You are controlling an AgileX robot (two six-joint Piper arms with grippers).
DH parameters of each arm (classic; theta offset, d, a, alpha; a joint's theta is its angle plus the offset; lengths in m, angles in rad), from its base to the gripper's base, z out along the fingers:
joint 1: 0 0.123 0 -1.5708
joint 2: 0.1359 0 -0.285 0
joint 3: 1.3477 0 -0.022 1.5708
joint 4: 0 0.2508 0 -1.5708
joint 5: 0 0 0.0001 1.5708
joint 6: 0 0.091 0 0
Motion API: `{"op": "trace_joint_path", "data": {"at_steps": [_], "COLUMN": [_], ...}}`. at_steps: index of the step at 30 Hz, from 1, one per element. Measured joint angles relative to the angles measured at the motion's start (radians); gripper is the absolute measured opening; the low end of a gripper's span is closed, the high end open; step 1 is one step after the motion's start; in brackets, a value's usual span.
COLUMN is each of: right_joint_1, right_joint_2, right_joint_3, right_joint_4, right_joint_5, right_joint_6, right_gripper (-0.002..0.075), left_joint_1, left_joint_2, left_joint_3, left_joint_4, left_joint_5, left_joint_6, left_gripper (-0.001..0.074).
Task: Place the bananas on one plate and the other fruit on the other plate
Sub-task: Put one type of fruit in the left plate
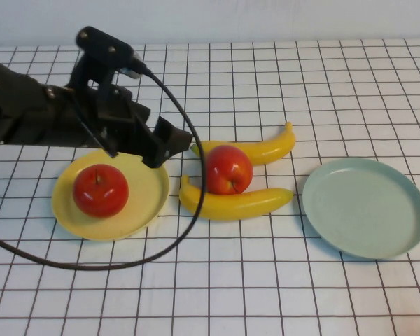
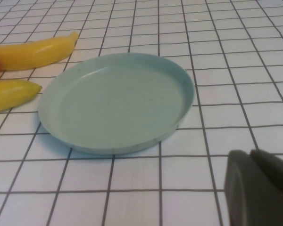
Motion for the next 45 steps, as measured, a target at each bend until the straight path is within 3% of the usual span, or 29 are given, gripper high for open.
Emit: {"op": "trace_joint_path", "data": {"at_steps": [9,22,45], "right_joint_1": [0.000,0.000,0.000], "right_joint_2": [0.000,0.000,0.000], "right_joint_3": [0.000,0.000,0.000], "right_joint_4": [0.000,0.000,0.000], "right_joint_5": [0.000,0.000,0.000], "right_joint_6": [0.000,0.000,0.000], "right_gripper": [-0.0017,-0.0017,-0.0017], "left_joint_1": [-0.099,-0.103,-0.103], "left_joint_2": [0.131,0.210,0.445], "left_joint_3": [0.000,0.000,-0.183], "left_joint_4": [-0.131,-0.370,-0.421], "left_joint_5": [-0.102,-0.057,-0.038], "left_joint_6": [0.108,0.592,0.701], "left_gripper": [0.0668,0.0668,0.0668]}}
